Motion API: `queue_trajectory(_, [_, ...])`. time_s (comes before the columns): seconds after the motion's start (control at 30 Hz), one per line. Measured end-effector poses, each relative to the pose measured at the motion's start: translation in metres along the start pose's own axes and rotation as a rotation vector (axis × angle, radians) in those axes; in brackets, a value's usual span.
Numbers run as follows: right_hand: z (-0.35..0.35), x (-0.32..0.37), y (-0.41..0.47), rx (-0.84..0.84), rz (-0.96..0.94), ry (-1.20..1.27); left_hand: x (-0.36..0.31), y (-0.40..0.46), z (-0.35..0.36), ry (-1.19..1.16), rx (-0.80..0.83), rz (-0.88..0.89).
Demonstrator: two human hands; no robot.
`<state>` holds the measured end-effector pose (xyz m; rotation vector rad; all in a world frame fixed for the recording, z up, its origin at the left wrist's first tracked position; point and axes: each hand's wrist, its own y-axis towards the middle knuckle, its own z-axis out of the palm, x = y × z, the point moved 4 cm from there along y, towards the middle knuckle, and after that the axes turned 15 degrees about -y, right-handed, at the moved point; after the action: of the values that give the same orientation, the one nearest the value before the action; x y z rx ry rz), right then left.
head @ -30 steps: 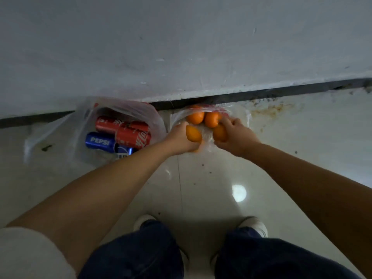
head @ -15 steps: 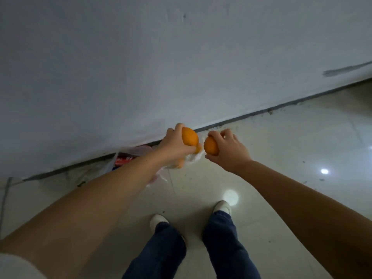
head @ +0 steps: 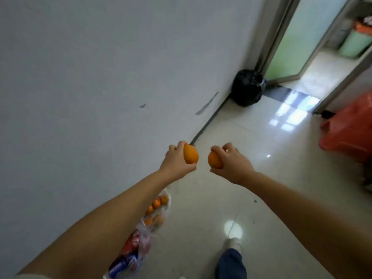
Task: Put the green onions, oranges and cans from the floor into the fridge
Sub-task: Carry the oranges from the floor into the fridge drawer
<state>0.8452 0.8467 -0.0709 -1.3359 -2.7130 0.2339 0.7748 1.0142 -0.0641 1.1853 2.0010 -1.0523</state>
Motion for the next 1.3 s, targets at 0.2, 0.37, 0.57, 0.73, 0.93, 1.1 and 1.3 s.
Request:
queue_trajectory(0.2, [-0.061,-0.131,-0.136,-0.089,0.32,-0.055,-0.149,-0.038,0.092,0.092,0.219,0.327])
queue_trajectory(0.37, [-0.084,-0.249,-0.282,-0.176,0.602,-0.016,-0.277,-0.091,0.232,0.116,0.407,0.54])
queue_trajectory(0.57, [-0.081,-0.395,-0.486,-0.274,0.909,0.022,-0.392,-0.193,0.433,0.06,0.638,0.674])
queue_trajectory(0.73, [-0.083,-0.485,-0.612,-0.285,1.018,-0.039,-0.468,-0.264,0.554,0.022,0.736,0.72])
queue_trajectory(0.93, [-0.095,-0.584,-0.669,-0.317,1.053,-0.068,-0.553,-0.277,0.65,0.028,0.778,0.752])
queue_trajectory(1.1, [-0.102,-0.683,-0.673,-0.339,1.076,-0.079,-0.625,-0.246,0.724,-0.041,0.768,0.716])
queue_trajectory(1.3, [-0.12,-0.827,-0.68,-0.326,1.187,-0.026,-0.735,-0.2,0.833,-0.183,0.901,0.549])
